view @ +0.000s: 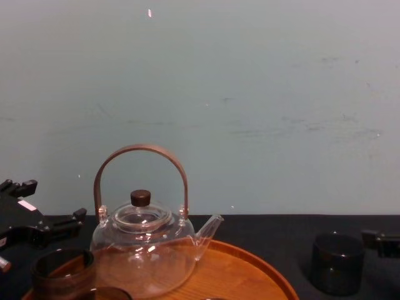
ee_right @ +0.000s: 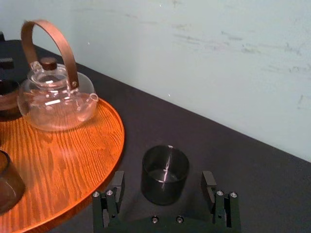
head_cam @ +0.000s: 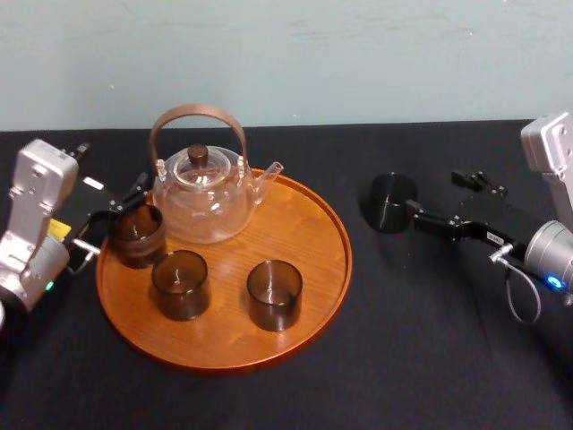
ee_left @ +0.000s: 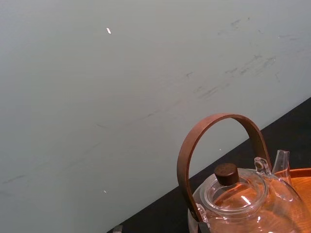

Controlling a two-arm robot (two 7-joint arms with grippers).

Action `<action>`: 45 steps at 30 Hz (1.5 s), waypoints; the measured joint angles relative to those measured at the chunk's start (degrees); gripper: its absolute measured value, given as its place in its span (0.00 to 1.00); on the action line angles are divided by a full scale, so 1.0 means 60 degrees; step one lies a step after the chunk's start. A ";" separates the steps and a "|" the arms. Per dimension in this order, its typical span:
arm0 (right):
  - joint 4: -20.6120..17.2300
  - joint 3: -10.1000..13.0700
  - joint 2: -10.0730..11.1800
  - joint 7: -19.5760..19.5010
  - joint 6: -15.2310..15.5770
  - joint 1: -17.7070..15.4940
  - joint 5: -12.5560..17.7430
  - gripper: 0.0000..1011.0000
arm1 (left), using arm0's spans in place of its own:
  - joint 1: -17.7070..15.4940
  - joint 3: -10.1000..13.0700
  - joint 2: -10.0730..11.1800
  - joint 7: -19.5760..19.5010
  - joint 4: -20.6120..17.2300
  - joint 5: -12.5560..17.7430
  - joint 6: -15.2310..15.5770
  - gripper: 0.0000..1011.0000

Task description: Pick up the glass from the table and place it on the tray.

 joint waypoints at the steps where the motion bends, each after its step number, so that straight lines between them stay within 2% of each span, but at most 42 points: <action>1: 0.0060 0.0000 -0.0037 0.0006 0.0050 0.0019 -0.0051 0.99 | -0.0001 0.0000 0.0000 0.0000 0.0000 0.0000 0.0000 0.99; 11: 0.0375 -0.0052 -0.0240 0.0154 0.0288 0.0107 -0.0328 0.99 | 0.0000 0.0000 0.0000 0.0000 0.0000 0.0000 0.0000 0.99; 23: 0.0978 0.0014 -0.0708 0.0253 0.0609 0.0428 -0.0538 0.99 | 0.0000 0.0000 0.0000 0.0000 0.0000 0.0000 0.0000 0.99; 45: 0.2525 -0.0243 -0.1679 0.0583 0.0795 0.1625 -0.0972 0.99 | 0.0000 0.0000 0.0000 0.0000 0.0000 0.0000 0.0000 0.99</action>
